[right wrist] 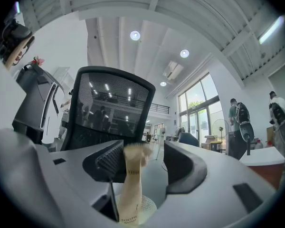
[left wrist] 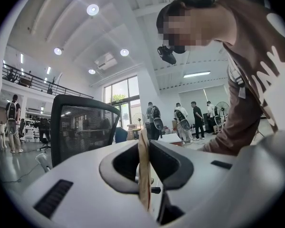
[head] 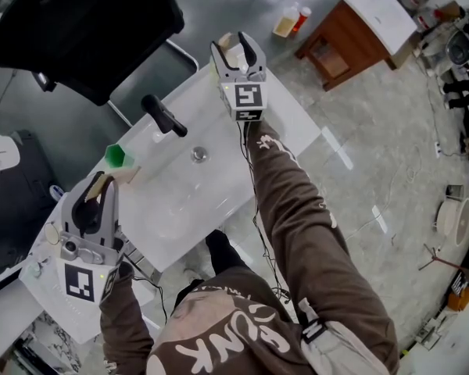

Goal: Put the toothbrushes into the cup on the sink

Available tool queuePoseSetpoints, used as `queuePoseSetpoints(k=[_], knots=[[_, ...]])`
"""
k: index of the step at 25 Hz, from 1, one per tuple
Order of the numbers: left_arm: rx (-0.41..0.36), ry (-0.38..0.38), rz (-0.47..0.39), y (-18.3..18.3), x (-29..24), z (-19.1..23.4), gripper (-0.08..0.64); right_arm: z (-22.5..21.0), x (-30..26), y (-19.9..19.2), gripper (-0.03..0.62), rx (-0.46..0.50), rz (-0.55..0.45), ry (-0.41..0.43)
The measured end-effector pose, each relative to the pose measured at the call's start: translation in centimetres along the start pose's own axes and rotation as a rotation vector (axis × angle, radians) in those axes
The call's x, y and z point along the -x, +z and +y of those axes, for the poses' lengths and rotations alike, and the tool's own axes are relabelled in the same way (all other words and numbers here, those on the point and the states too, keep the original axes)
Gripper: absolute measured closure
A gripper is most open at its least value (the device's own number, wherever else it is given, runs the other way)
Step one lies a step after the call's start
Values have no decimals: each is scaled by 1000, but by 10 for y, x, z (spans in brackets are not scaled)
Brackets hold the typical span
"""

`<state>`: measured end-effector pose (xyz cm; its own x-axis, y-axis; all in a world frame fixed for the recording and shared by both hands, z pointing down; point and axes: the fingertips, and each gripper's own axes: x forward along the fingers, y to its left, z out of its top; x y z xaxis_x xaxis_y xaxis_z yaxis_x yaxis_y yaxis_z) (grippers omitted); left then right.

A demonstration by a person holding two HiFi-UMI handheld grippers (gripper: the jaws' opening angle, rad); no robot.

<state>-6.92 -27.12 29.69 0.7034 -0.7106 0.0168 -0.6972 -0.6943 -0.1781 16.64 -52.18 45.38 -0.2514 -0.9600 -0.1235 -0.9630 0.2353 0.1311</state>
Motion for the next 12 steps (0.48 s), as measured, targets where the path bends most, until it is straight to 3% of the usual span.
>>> queuePoseSetpoints(k=[4, 12], knots=[[-15, 17, -24, 10, 1, 11, 500, 10, 15, 35, 274, 9, -85, 33], [-93, 92, 27, -24, 10, 63, 500, 25, 63, 90, 273, 3, -189, 84]])
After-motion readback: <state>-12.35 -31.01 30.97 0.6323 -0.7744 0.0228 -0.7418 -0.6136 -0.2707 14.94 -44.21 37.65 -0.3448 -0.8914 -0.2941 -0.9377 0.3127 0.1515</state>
